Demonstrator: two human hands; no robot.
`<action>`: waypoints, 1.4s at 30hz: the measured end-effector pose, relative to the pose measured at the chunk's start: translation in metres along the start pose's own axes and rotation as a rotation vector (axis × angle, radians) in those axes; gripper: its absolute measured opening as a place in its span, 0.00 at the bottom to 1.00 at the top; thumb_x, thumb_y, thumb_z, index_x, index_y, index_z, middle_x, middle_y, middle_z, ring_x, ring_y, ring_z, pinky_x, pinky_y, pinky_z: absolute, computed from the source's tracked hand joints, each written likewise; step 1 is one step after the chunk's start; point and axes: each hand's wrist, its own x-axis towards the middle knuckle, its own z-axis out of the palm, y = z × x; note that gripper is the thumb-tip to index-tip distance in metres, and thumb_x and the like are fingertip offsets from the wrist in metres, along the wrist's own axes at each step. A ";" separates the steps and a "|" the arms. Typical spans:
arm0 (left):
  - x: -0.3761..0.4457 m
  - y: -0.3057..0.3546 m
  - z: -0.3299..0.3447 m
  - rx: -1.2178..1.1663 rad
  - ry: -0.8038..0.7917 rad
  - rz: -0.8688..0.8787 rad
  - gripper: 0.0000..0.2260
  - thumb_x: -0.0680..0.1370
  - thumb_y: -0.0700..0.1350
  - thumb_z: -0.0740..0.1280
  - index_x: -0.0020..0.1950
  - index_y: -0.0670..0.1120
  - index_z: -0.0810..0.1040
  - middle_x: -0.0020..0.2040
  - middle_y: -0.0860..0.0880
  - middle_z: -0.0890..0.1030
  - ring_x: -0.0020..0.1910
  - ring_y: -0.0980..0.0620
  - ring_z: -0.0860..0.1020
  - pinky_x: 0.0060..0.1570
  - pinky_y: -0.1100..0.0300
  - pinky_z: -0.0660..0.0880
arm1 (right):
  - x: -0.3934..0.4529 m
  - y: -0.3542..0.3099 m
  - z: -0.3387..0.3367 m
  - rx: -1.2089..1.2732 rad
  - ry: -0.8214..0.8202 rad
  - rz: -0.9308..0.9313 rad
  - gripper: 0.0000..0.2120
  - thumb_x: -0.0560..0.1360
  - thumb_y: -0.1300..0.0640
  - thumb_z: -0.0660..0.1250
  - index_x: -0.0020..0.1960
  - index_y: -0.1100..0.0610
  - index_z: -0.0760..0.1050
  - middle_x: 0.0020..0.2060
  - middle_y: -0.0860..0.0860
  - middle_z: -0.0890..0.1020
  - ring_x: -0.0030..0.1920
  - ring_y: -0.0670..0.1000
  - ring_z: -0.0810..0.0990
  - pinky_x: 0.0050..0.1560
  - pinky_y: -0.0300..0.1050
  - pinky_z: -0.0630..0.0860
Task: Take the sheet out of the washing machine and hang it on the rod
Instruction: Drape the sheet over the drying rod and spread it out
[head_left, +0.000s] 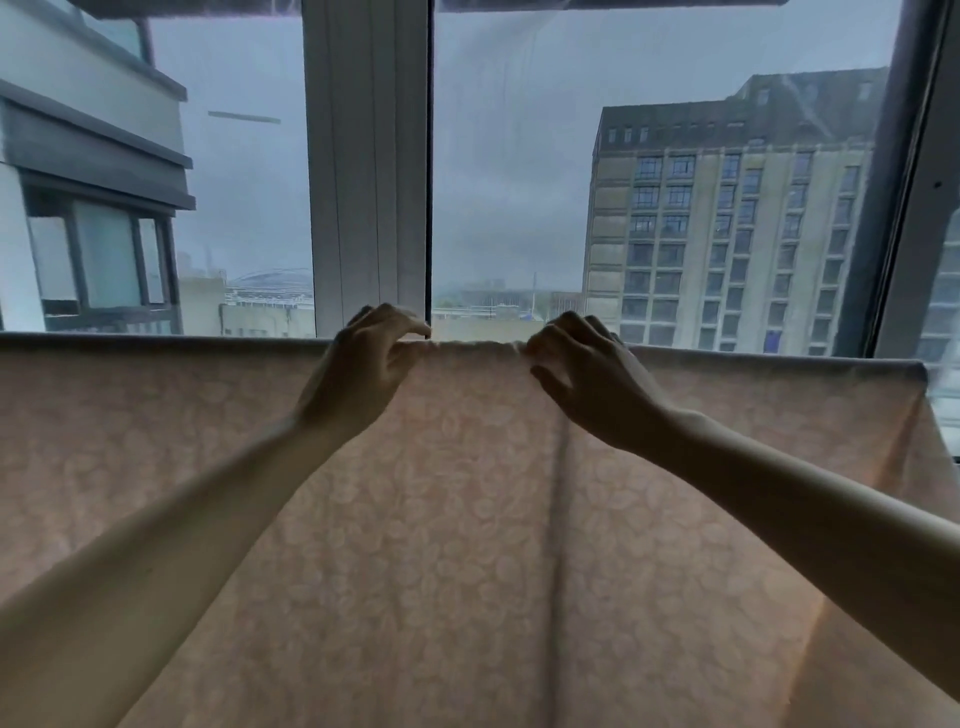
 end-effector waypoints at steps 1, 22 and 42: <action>-0.002 -0.009 -0.004 0.041 -0.019 -0.017 0.08 0.77 0.40 0.67 0.55 0.41 0.81 0.53 0.45 0.81 0.54 0.48 0.77 0.54 0.58 0.73 | 0.000 -0.001 0.001 -0.010 0.002 0.003 0.10 0.77 0.52 0.65 0.56 0.54 0.73 0.53 0.51 0.75 0.54 0.53 0.73 0.52 0.49 0.74; -0.027 -0.061 -0.055 0.211 0.089 -0.287 0.02 0.78 0.39 0.65 0.47 0.43 0.76 0.42 0.47 0.80 0.42 0.50 0.78 0.42 0.60 0.75 | 0.067 -0.059 0.048 0.259 0.118 -0.080 0.05 0.78 0.58 0.64 0.45 0.59 0.72 0.41 0.50 0.73 0.39 0.48 0.72 0.38 0.46 0.75; -0.067 -0.063 -0.053 0.348 -0.069 -0.143 0.06 0.80 0.41 0.63 0.50 0.42 0.79 0.66 0.44 0.76 0.68 0.47 0.72 0.66 0.51 0.70 | 0.074 -0.089 0.078 -0.081 -0.076 -0.379 0.27 0.74 0.53 0.68 0.71 0.58 0.68 0.68 0.56 0.73 0.63 0.56 0.75 0.58 0.54 0.76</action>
